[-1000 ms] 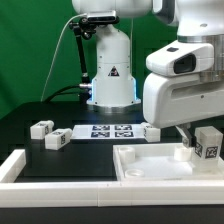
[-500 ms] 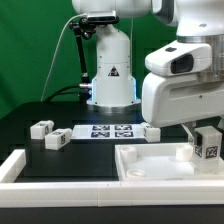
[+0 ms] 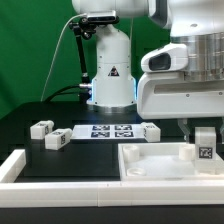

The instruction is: Assemble one leg

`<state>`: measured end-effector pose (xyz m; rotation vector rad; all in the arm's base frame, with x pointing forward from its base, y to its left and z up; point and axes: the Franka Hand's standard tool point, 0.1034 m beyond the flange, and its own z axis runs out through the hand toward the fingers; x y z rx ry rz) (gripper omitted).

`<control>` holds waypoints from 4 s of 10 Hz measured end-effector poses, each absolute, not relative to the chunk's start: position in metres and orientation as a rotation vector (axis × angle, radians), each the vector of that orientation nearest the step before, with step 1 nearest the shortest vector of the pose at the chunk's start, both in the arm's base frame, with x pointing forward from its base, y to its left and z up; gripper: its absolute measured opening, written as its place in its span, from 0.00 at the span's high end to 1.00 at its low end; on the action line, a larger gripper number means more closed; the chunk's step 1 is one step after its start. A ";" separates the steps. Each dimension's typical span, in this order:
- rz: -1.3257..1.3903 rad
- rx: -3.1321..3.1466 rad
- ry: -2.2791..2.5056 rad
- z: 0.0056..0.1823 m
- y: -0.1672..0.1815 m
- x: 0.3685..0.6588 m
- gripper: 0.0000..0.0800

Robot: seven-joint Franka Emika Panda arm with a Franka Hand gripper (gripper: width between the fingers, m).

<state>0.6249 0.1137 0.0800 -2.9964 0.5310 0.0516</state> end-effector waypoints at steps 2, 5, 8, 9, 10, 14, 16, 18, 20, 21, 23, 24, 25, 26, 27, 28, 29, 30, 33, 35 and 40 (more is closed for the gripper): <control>0.048 -2.915 0.900 0.080 0.112 0.625 0.64; 0.033 -2.719 1.380 0.080 0.112 0.626 0.64; 0.052 -2.431 1.821 0.079 0.116 0.624 0.64; 0.072 -2.350 1.911 0.079 0.115 0.624 0.64; 0.079 -2.333 1.923 0.080 0.114 0.624 0.64; 0.068 -2.457 1.756 0.080 0.114 0.624 0.43; 0.046 -2.647 1.450 0.079 0.115 0.625 0.20; 0.026 -2.775 1.189 0.079 0.117 0.625 0.19; -0.006 -2.922 0.820 0.079 0.118 0.626 0.19; -0.023 -2.981 0.650 0.080 0.119 0.626 0.19; -0.011 -3.065 0.299 0.078 0.119 0.627 0.19; -0.009 -3.075 0.192 0.078 0.119 0.629 0.19; -0.018 -3.091 0.016 0.078 0.119 0.630 0.19; -0.028 -3.090 -0.099 0.078 0.117 0.630 0.19; -0.029 -3.088 -0.150 0.078 0.117 0.630 0.34; -0.029 -3.088 -0.141 0.078 0.117 0.630 0.52; -0.029 -3.088 -0.140 0.078 0.117 0.630 0.52; -0.028 -3.087 -0.126 0.078 0.117 0.630 0.64; -0.027 -3.087 -0.082 0.077 0.117 0.630 0.64; -0.044 -3.020 0.467 0.076 0.115 0.629 0.64; -0.030 -2.721 1.329 0.076 0.111 0.626 0.64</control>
Offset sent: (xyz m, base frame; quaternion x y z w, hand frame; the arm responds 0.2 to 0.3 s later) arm -0.0075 -0.0047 -0.0035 0.0057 0.0305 0.2690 0.9626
